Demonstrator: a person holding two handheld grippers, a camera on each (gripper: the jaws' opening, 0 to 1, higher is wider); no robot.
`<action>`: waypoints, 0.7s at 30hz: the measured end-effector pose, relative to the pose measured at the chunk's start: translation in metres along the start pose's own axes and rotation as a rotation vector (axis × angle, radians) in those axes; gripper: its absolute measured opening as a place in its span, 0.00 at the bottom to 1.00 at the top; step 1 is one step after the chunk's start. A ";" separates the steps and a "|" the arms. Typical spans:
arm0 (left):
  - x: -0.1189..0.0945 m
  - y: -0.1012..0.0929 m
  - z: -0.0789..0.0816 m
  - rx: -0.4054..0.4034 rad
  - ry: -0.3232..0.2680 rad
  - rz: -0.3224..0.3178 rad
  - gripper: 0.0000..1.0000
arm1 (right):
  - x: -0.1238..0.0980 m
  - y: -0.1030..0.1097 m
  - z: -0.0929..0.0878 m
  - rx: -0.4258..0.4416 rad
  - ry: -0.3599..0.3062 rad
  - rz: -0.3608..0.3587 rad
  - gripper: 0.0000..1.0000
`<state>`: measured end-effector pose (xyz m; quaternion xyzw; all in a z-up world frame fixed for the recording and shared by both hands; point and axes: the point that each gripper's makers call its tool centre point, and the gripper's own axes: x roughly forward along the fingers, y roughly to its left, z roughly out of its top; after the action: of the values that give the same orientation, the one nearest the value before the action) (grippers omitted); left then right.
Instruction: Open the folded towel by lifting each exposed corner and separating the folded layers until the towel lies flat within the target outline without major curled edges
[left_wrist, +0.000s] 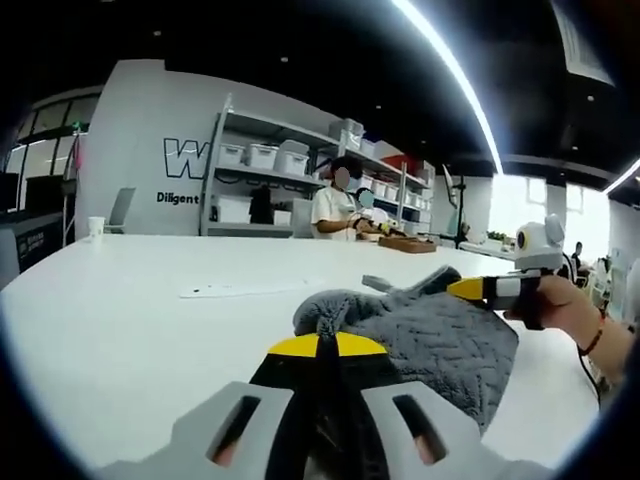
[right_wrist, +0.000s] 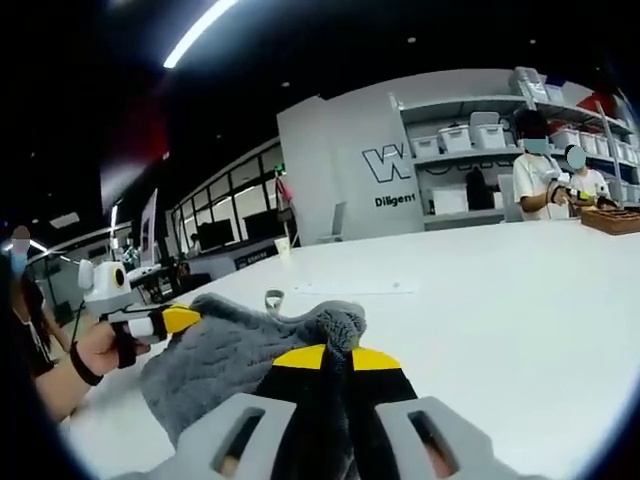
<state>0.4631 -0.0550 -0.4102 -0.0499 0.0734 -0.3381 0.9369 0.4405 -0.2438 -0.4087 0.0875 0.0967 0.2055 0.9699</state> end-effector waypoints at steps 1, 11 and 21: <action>0.003 0.003 0.003 -0.005 -0.003 0.000 0.00 | -0.001 0.001 0.001 -0.011 -0.004 -0.004 0.00; 0.008 0.010 0.023 -0.075 -0.035 -0.025 0.00 | -0.010 0.005 0.006 -0.037 -0.029 -0.019 0.00; 0.002 0.002 0.029 -0.060 -0.056 -0.052 0.00 | -0.022 0.013 0.010 -0.060 -0.053 -0.008 0.00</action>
<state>0.4706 -0.0533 -0.3819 -0.0893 0.0558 -0.3583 0.9276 0.4176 -0.2423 -0.3931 0.0633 0.0651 0.2018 0.9752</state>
